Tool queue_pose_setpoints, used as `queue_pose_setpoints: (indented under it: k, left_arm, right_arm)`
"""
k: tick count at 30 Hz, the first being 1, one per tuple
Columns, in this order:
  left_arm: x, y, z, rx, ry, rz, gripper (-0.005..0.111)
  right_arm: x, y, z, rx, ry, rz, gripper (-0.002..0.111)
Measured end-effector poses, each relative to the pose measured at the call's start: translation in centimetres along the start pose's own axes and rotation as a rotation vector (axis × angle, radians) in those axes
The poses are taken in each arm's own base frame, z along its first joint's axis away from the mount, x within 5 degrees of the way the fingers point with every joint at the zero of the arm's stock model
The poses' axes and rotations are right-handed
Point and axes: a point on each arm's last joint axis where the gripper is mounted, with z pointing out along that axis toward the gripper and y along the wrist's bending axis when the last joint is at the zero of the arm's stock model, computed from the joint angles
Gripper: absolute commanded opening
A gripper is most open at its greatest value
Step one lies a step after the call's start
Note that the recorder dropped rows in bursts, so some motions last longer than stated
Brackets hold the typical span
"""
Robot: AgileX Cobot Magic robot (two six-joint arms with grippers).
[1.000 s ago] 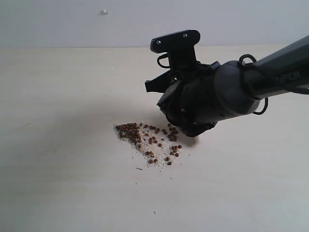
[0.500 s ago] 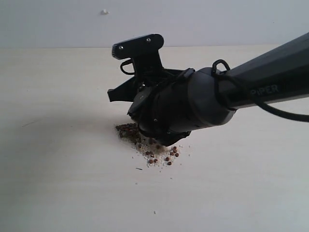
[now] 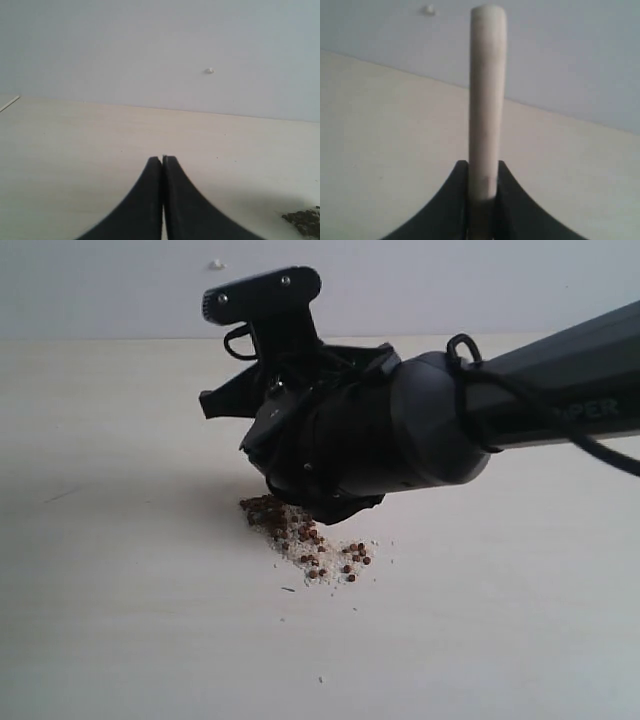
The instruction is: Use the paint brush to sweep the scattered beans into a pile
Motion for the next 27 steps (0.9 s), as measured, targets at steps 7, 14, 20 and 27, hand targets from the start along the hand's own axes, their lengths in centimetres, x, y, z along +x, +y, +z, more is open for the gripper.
queue_pose_setpoints:
  k: [7, 14, 20, 27]
  left_arm:
    - [0.0, 0.0, 0.0, 0.000, 0.000, 0.000, 0.000]
    - [0.0, 0.0, 0.0, 0.000, 0.000, 0.000, 0.000]
    - [0.0, 0.0, 0.0, 0.000, 0.000, 0.000, 0.000]
    - [0.0, 0.0, 0.0, 0.000, 0.000, 0.000, 0.000]
  right_arm:
    - [-0.5, -0.9, 0.1, 0.082, -0.037, -0.048, 0.000]
    - [4.0, 0.0, 2.5, 0.112, 0.045, -0.120, 0.000]
    - [3.7, 1.1, 2.9, 0.050, 0.056, 0.015, 0.000]
    - [2.1, 1.9, 2.9, -0.007, 0.045, 0.022, 0.000]
